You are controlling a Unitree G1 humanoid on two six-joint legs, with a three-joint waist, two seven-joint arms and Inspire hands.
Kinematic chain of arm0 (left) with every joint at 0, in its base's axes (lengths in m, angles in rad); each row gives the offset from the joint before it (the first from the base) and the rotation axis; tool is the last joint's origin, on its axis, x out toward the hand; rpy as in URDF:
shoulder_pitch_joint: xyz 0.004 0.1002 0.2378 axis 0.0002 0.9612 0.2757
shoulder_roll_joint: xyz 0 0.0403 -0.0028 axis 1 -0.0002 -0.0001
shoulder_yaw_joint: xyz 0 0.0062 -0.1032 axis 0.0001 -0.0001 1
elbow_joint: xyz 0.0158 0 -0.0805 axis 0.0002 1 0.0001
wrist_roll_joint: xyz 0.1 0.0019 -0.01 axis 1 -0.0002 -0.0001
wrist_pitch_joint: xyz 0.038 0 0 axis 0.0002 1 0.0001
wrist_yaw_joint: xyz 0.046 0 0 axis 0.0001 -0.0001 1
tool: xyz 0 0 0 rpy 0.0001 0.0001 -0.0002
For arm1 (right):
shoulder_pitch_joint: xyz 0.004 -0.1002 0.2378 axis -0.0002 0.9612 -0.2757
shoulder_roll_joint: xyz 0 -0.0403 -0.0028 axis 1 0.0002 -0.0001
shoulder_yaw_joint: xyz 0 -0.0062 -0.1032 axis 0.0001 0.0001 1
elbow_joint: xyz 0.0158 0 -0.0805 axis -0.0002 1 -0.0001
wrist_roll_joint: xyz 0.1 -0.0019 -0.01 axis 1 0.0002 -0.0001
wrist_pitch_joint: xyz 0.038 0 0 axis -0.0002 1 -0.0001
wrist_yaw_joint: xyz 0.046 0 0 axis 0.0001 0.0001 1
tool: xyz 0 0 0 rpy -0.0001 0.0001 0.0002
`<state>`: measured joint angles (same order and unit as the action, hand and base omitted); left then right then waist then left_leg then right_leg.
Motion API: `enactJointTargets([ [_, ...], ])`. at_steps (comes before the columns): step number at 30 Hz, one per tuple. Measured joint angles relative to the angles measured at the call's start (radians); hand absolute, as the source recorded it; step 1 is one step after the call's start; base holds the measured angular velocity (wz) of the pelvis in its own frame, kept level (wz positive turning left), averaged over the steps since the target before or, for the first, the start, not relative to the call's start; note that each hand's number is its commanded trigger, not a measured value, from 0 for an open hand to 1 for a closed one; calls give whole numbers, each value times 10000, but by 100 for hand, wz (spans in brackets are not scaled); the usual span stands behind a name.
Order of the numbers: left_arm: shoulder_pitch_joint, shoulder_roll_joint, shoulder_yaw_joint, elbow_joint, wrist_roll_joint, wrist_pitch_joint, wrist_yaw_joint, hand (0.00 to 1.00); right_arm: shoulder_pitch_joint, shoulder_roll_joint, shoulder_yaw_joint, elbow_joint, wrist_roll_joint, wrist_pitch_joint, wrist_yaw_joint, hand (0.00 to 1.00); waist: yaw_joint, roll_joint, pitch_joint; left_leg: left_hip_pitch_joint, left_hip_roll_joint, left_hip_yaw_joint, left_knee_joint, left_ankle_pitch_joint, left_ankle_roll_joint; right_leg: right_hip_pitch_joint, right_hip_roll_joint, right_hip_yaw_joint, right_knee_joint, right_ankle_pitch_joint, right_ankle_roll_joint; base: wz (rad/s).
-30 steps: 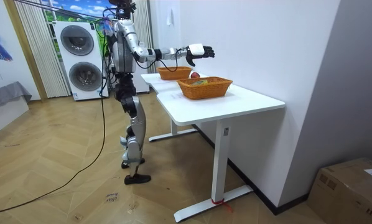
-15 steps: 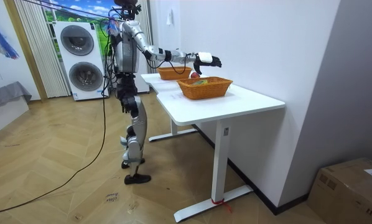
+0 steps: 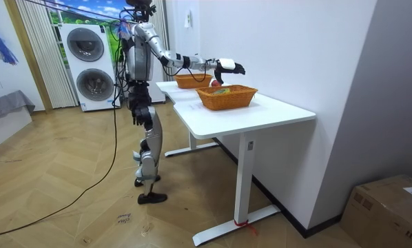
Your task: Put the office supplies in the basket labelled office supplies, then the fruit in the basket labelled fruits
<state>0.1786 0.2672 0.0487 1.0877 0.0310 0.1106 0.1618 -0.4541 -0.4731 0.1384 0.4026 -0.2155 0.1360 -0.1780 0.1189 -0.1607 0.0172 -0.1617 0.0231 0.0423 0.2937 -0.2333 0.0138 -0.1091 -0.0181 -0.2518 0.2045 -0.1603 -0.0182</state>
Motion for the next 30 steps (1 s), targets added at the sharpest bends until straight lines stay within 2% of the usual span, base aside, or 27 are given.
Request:
enactJointTargets([
  [8, -628, -15, -399, 442, -2, -48, 20, 0, -18, -7, 386, 595, -734, -157, 218, 0, 136, 49, 14, -347, 3, 16, -15, 130, -18, -432, -24, 21, 176, 37, -58, 0],
  [14, -678, -26, -649, 714, -17, -74, 19, 0, -258, -9, 387, 731, -1533, -182, 298, 0, 145, 74, 19, -385, 1, 42, -15, 156, -17, -494, -95, 5, 174, 47, -74, 0],
  [18, -740, -25, -625, 757, -17, -20, 19, 0, -284, -15, 430, 684, -1527, -182, 540, 0, 194, 73, 17, -365, 4, 40, -12, 157, -17, -490, -110, -1, 175, 47, -75, 0],
  [23, -902, -23, -629, 724, -16, -23, 13, 0, -281, -32, 1208, 684, -1483, -175, 1101, 0, 250, 71, 16, -372, 5, 35, -11, 166, -13, -490, -120, -7, 185, 50, -79, 0],
  [30, -1010, -24, -632, 715, -28, -84, -6, 0, -249, -32, 1274, 707, -1481, -174, 1388, 0, 267, 60, 9, -337, -16, 15, -4, 175, 3, -428, -143, -37, 188, 55, -74, 0],
])
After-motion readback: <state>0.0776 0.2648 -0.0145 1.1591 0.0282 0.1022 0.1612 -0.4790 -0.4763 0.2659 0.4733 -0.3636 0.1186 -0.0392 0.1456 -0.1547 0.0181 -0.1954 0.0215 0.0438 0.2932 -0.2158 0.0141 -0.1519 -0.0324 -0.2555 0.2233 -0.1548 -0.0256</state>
